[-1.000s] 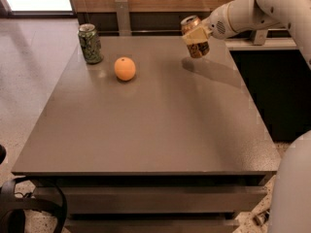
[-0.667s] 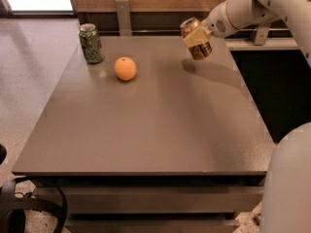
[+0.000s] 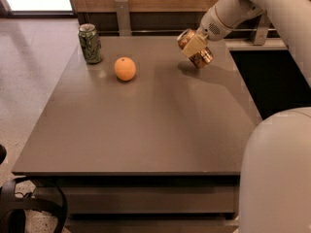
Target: Knock orange can over
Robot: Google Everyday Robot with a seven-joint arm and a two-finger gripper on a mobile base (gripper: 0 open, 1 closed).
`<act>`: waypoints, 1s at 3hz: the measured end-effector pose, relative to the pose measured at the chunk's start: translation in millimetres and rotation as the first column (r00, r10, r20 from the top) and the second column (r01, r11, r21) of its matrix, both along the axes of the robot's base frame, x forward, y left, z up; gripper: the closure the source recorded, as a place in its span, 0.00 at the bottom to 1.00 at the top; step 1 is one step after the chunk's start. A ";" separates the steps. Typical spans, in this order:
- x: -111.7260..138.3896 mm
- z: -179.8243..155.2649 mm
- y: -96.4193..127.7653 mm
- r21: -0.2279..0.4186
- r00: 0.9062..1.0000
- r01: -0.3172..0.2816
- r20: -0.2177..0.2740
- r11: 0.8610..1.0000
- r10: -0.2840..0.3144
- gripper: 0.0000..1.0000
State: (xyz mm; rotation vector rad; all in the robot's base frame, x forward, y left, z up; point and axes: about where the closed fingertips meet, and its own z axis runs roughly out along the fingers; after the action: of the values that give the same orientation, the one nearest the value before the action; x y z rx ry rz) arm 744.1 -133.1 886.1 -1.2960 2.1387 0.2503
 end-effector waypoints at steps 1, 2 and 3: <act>-1.7 -17.7 4.0 -0.076 0.998 -0.019 -0.062 0.997 0.014 1.00; 1.9 -47.2 11.2 -0.114 0.991 -0.046 -0.131 0.992 0.030 1.00; 4.3 -59.3 19.0 -0.090 0.987 -0.068 -0.154 0.994 0.054 1.00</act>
Offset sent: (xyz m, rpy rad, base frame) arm 0.0045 0.0099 -0.0582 -0.1761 0.1794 0.0388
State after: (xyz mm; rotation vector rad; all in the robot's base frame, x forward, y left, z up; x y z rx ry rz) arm 748.4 -114.1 826.8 -1.4392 2.2638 0.2837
